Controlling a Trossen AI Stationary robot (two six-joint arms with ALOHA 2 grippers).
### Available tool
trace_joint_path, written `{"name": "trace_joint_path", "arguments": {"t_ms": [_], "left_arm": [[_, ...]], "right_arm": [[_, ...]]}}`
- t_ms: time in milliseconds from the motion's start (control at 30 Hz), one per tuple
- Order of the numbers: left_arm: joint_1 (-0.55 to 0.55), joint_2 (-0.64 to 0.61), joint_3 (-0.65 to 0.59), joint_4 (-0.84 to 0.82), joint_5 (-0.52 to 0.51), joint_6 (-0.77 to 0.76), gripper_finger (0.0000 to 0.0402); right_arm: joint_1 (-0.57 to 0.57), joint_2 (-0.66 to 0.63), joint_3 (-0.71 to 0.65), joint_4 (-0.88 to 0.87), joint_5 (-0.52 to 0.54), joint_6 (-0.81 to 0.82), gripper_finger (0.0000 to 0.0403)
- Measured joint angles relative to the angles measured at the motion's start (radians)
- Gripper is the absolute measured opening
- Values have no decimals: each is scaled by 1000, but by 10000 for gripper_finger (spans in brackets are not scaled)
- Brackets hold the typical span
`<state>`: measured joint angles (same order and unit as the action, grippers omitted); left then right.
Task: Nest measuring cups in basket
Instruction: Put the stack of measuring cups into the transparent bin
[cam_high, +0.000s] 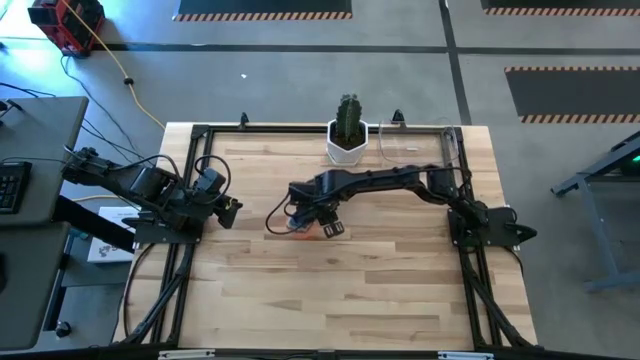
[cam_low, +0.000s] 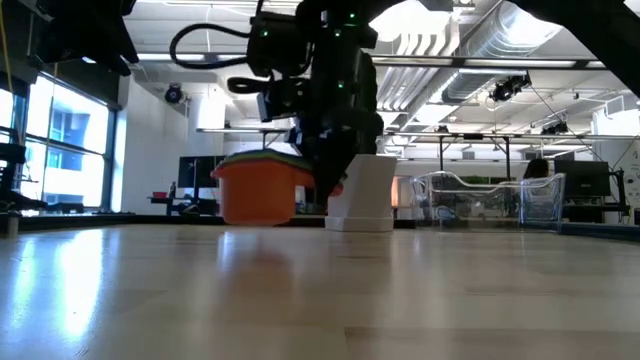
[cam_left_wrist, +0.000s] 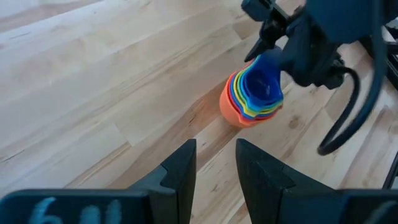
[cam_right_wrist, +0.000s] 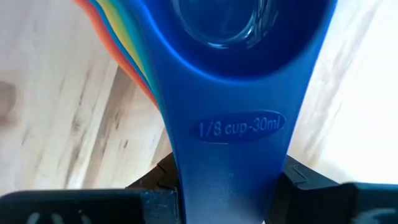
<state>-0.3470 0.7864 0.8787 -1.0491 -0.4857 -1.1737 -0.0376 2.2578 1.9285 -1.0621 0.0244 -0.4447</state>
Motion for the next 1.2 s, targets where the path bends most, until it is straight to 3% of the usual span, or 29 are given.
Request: {"name": "trace_joint_path", "arguments": {"t_ms": [967, 1200], "left_arm": [[0, -14, 0, 0, 4, 86, 104], [0, -36, 0, 1, 4, 86, 104]], "right_arm": [[-21, -134, -1, -178, 71, 262, 116], [-61, -281, -169, -148, 71, 298, 116]]}}
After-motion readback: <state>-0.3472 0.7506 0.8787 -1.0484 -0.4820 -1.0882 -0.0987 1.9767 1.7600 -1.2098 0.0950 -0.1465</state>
